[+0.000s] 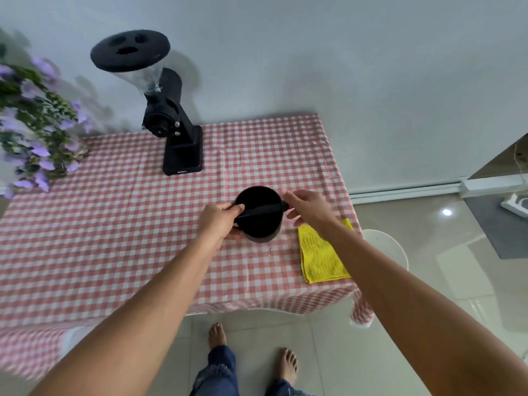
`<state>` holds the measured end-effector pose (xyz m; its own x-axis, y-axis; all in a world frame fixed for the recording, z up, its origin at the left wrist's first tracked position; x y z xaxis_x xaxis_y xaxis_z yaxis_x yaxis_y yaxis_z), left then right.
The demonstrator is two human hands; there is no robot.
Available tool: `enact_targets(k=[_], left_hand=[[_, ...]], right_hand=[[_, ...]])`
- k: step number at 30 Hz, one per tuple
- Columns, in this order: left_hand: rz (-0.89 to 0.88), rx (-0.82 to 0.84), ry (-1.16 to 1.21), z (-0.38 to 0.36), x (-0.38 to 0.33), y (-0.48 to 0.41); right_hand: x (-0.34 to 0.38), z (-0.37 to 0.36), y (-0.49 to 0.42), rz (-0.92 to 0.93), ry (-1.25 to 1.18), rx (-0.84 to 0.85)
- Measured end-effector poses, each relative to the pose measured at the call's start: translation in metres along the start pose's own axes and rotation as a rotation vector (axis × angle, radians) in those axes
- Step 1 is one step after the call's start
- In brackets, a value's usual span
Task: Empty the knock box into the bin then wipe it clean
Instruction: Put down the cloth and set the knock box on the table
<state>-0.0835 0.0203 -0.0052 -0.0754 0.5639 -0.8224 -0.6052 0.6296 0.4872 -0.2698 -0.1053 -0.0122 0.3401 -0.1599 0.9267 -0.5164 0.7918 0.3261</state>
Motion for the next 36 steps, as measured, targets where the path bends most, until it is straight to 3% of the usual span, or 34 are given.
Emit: enact_targets(k=[26, 36], left_hand=[[0.038, -0.077, 0.084, 0.177, -0.008, -0.132], [0.037, -0.096, 0.046, 0.200, -0.002, -0.163]], right_hand=[[0.073, -0.197, -0.107, -0.156, -0.117, -0.163], [0.079, -0.228, -0.125, -0.177, -0.087, -0.208]])
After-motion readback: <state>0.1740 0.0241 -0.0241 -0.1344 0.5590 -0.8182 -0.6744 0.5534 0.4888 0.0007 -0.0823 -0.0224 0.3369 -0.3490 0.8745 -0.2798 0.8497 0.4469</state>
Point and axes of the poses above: each hand's wrist, its own y-axis away from the middle knuckle, its own z-axis out of the back of the hand, x = y × z, the point moved 1 cm from there along -y, towards the middle knuckle
